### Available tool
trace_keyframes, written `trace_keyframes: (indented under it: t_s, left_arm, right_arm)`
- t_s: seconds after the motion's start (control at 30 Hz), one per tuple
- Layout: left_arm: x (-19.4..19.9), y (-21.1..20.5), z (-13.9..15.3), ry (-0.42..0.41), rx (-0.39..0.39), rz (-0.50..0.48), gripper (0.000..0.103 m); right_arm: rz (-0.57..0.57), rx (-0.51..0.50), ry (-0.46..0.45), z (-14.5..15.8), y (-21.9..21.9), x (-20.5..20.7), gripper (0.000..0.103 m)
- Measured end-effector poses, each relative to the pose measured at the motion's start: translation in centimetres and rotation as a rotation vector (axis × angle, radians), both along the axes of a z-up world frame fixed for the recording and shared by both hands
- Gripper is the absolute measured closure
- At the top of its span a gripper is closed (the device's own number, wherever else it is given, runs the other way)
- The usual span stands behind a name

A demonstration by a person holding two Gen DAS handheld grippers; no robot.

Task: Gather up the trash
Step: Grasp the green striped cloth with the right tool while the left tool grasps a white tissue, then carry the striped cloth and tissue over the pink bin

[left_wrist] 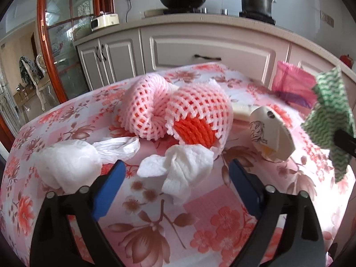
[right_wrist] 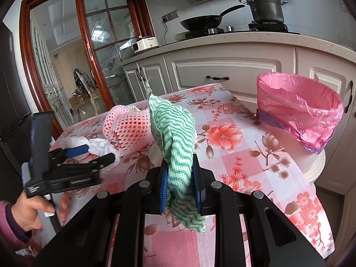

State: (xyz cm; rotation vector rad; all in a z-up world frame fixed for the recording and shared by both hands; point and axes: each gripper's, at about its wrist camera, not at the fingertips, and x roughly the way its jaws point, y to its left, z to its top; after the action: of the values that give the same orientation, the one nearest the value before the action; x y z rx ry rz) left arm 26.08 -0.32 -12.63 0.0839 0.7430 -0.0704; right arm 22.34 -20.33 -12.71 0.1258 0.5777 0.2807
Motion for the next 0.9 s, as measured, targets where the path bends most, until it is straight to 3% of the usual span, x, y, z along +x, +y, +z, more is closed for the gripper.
trace_keyframes:
  t_s: [0.13, 0.2, 0.23, 0.27, 0.3, 0.37, 0.63, 0.9]
  left_arm:
    - [1.4, -0.1, -0.8, 0.035, 0.024, -0.006, 0.019]
    - [1.7, -0.1, -1.3, 0.058, 0.025, -0.021, 0.027]
    - [1.9, -0.2, -1.5, 0.072, 0.021, -0.032, 0.036]
    - [1.8, -0.3, -1.6, 0.080, 0.015, -0.044, 0.054]
    - [1.7, -0.5, -1.6, 0.085, 0.004, -0.062, 0.062]
    - [1.1, -0.7, -1.4, 0.077, 0.004, -0.078, 0.067]
    - [-3.1, -0.8, 0.6, 0.010, -0.047, -0.112, 0.069]
    - [-7.5, -0.2, 3.7, -0.127, -0.110, -0.107, 0.069]
  right_arm:
    - [-0.001, 0.012, -0.003, 0.0, -0.1, -0.2, 0.082]
    - [-0.001, 0.013, -0.003, 0.0, -0.2, -0.2, 0.082]
    - [-0.001, 0.011, -0.004, 0.1, -0.2, -0.4, 0.082]
    - [0.000, 0.009, -0.005, 0.1, -0.1, -0.4, 0.082]
    - [0.001, 0.007, -0.006, 0.1, -0.1, -0.5, 0.082]
    - [0.004, 0.002, -0.008, 0.3, 0.1, -0.8, 0.082]
    - [0.028, -0.019, -0.026, 0.9, 1.4, -1.7, 0.082]
    - [0.031, -0.033, -0.056, 1.6, 2.5, -2.5, 0.082]
